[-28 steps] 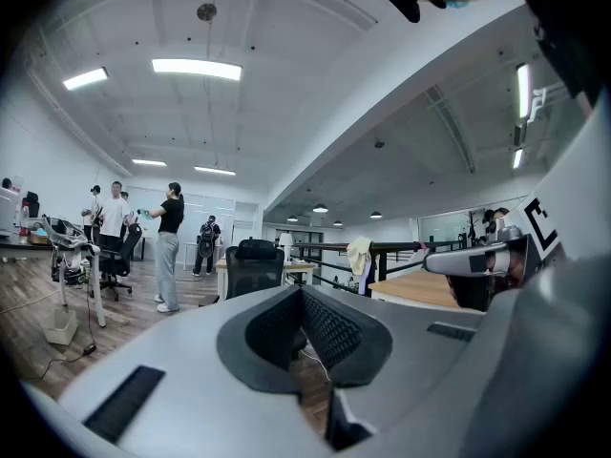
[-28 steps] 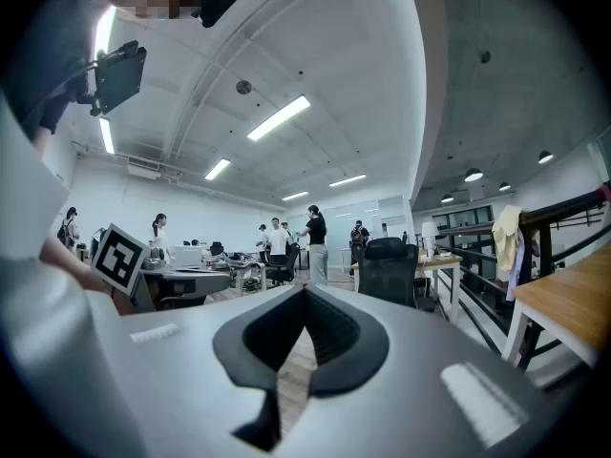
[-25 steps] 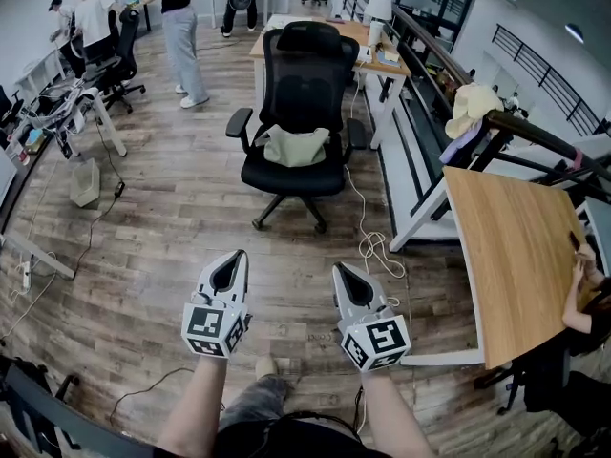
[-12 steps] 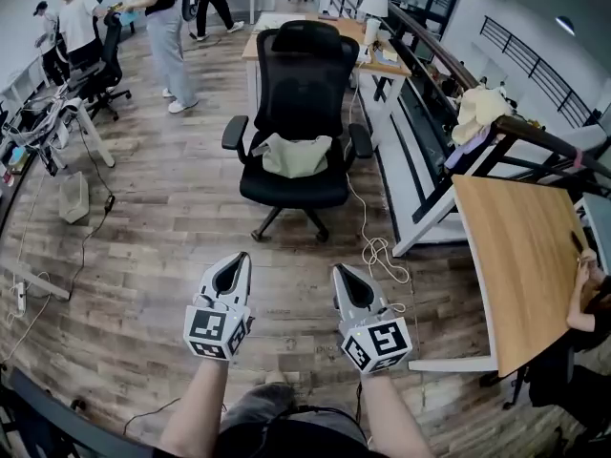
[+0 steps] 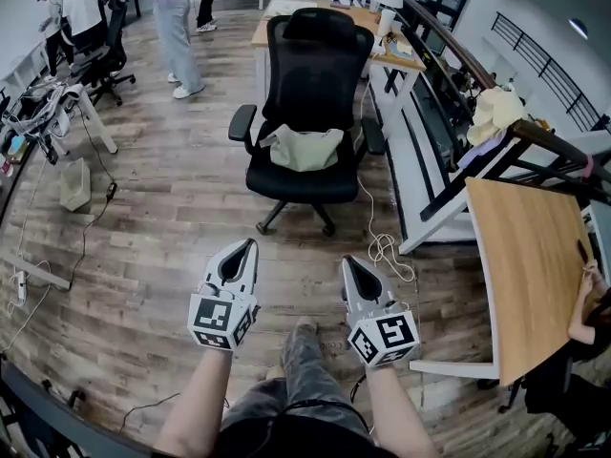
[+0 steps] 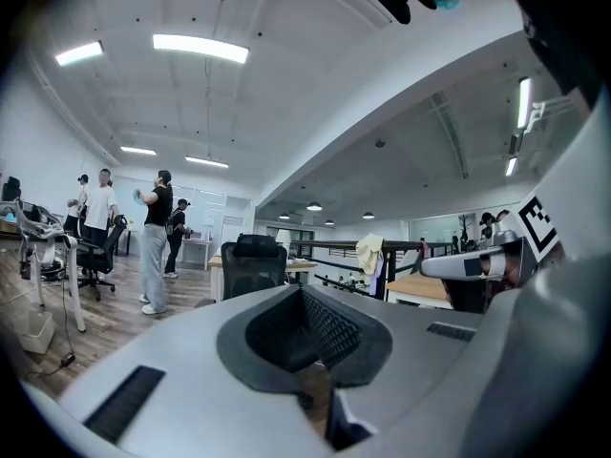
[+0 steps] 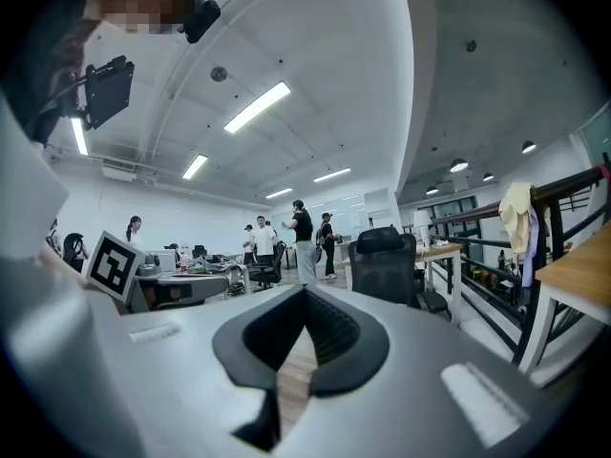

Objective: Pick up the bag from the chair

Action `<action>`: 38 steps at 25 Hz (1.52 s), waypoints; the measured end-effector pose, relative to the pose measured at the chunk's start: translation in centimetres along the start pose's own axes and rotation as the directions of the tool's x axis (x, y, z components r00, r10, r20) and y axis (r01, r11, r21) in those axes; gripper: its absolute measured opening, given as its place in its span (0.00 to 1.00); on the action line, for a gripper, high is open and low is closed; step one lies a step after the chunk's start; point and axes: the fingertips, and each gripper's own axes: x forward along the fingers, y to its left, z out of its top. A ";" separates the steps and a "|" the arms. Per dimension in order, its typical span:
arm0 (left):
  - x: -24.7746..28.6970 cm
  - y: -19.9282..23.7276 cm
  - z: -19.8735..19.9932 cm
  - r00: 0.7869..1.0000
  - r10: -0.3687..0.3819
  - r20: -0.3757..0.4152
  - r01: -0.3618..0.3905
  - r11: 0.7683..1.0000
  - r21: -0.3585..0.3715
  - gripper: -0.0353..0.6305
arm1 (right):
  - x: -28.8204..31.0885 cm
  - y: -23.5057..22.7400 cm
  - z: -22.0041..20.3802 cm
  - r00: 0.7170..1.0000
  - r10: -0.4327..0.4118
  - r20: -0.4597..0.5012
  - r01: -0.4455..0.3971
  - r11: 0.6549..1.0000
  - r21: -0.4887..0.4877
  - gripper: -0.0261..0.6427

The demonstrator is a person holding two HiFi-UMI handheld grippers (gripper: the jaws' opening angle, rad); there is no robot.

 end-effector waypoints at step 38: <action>20.3 4.3 0.8 0.997 0.067 -0.042 -0.067 0.998 0.001 0.05 | 14.9 -15.4 0.8 0.998 0.055 -0.010 -0.054 0.995 0.081 0.05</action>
